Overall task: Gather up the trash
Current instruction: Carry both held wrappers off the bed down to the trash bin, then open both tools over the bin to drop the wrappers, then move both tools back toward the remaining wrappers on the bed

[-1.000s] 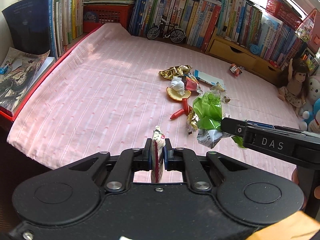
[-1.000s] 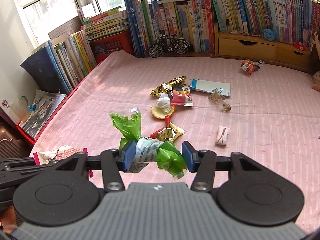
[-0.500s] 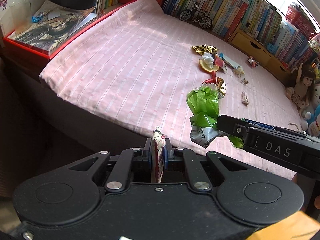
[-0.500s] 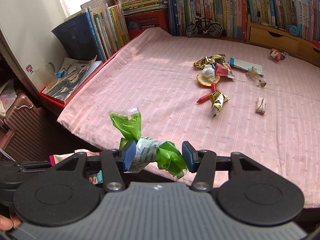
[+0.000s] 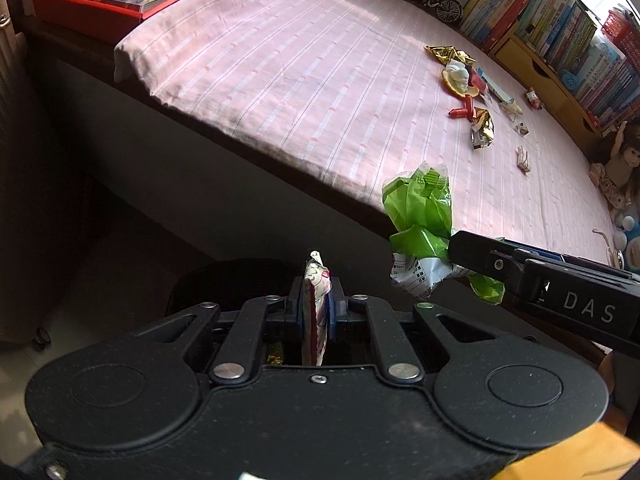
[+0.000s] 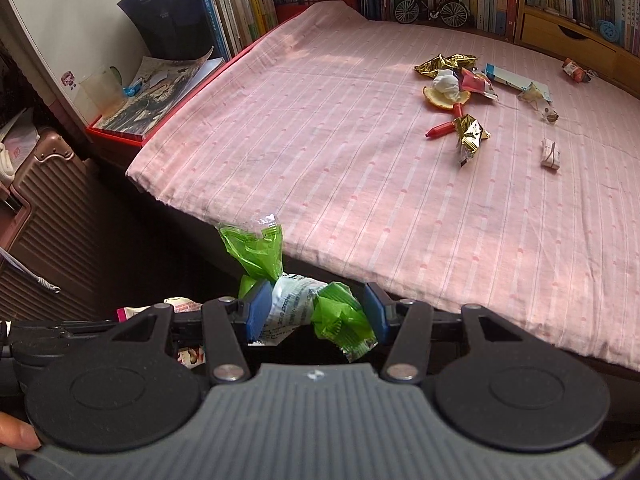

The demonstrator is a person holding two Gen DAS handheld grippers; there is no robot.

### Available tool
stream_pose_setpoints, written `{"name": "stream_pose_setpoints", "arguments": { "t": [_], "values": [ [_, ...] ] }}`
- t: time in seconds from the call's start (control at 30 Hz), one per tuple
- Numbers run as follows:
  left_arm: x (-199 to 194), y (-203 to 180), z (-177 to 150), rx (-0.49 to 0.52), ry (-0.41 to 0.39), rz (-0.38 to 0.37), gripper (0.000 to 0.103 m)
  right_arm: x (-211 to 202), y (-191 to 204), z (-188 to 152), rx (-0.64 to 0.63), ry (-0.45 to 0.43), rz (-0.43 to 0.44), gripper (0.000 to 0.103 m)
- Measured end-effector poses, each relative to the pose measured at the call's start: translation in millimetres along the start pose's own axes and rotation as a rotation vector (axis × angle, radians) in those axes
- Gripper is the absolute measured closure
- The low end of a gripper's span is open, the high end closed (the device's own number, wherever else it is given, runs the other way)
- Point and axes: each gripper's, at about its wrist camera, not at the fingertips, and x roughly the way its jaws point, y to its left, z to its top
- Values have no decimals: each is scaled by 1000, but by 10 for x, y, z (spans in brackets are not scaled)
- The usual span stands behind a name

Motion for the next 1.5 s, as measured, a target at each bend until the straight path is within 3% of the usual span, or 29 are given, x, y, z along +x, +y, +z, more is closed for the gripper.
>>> {"name": "stream_pose_setpoints", "arguments": {
  "t": [0.33, 0.57, 0.67, 0.73, 0.77, 0.83, 1.0, 1.2, 1.5],
  "values": [
    [264, 368, -255, -110, 84, 2, 93, 309, 59, -249, -21, 113, 3, 48],
    [375, 447, -306, -128, 105, -9, 92, 513, 78, -344, -19, 169, 11, 48],
    [400, 428, -306, -116, 105, -10, 85, 576, 74, -363, -9, 183, 15, 46],
    [408, 403, -302, -108, 98, 0, 73, 601, 77, -367, -7, 191, 16, 42],
    [411, 385, -301, -102, 95, 8, 57, 608, 78, -371, -9, 192, 15, 37],
    [410, 367, -299, -95, 93, 53, 47, 612, 78, -375, -15, 192, 13, 34],
    [396, 451, -263, -114, 89, 70, 34, 620, 34, -366, 4, 197, -1, 29],
    [335, 447, -185, -112, 61, 86, 25, 596, 1, -341, 19, 186, -14, 29],
    [162, 342, -40, -92, 34, 89, 24, 481, -7, -227, 15, 146, -12, 29]
  ]
}}
